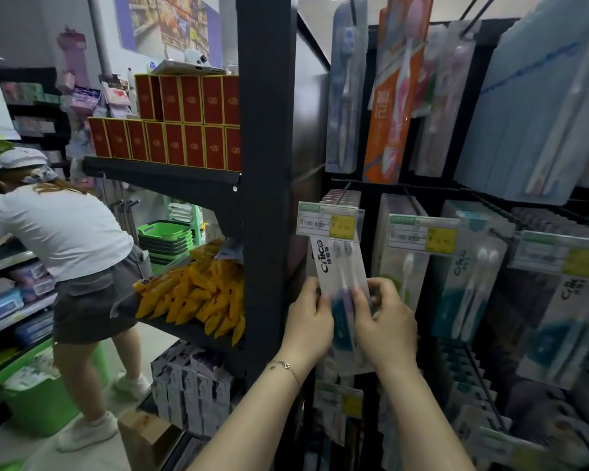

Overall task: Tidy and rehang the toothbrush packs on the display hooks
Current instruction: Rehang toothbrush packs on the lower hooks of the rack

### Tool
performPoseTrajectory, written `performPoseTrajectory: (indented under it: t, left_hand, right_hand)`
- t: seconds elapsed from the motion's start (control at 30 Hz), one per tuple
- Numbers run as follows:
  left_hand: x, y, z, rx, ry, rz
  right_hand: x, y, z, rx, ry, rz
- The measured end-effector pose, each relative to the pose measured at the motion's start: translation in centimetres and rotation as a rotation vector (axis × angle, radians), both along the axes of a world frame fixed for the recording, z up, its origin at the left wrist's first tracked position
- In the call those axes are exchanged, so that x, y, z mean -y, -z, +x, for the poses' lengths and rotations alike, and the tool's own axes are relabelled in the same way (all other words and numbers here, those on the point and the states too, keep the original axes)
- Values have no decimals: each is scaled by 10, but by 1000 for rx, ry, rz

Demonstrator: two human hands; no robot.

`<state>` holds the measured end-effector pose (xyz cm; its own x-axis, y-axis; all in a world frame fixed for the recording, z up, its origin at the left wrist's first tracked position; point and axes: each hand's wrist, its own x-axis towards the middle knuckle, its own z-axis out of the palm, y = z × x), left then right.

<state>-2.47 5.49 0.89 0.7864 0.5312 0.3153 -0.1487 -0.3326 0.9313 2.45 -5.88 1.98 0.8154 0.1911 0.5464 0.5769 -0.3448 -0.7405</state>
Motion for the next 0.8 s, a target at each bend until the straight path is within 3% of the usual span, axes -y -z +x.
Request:
performPoseTrajectory:
  t: [0.43, 0.8]
  left_hand:
    - [-2, 23, -14, 80, -201, 134]
    - [1, 57, -39, 45, -170, 349]
  right_hand:
    - [-17, 21, -5, -168, -74, 156]
    - [-5, 64, -17, -18, -47, -47]
